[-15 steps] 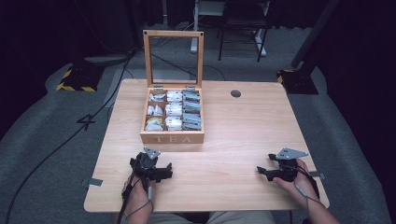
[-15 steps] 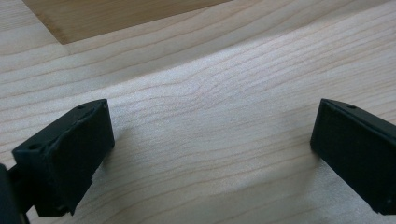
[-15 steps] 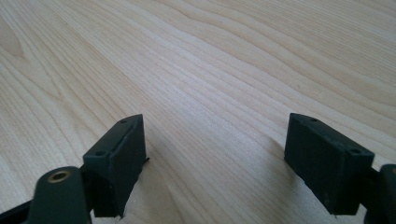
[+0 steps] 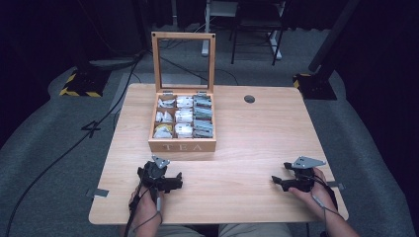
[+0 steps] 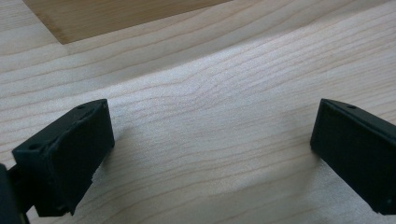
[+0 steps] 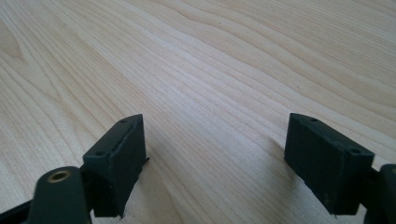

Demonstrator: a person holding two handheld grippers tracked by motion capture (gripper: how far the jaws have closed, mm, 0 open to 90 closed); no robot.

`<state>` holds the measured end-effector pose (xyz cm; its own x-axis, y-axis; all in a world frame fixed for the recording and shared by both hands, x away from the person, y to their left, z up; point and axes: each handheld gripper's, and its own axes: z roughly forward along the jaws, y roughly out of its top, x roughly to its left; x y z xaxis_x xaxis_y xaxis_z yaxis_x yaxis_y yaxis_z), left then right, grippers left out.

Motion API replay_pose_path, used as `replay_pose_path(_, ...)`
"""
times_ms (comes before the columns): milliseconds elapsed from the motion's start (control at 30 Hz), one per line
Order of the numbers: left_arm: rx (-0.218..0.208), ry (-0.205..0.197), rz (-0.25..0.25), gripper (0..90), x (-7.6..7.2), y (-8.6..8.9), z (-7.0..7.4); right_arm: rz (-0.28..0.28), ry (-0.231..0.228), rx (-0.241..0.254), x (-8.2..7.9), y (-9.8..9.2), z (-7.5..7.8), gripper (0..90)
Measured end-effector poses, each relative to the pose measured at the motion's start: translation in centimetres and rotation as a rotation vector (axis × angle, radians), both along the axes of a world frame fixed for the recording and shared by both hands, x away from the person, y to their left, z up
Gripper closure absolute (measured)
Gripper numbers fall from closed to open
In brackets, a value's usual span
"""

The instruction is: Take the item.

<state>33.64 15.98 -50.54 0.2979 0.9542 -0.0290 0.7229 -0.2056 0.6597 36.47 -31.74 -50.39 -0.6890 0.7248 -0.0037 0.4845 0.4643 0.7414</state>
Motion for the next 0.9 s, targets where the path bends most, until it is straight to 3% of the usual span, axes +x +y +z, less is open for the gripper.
replay_pose_path(467,0.001,-0.001,0.000,0.1,0.0,0.0,0.0,-0.002,0.001,0.000,0.0,0.0,0.0,20.9)
replay_pose_path(667,0.000,0.000,0.000,0.1,0.0,0.0,0.0,-0.025,0.006,0.007,0.1,-0.1,0.2,32.9)
replay_pose_path(900,0.000,0.000,0.000,0.1,0.0,0.0,0.0,-0.014,0.012,0.040,0.2,-0.1,1.8,34.9)
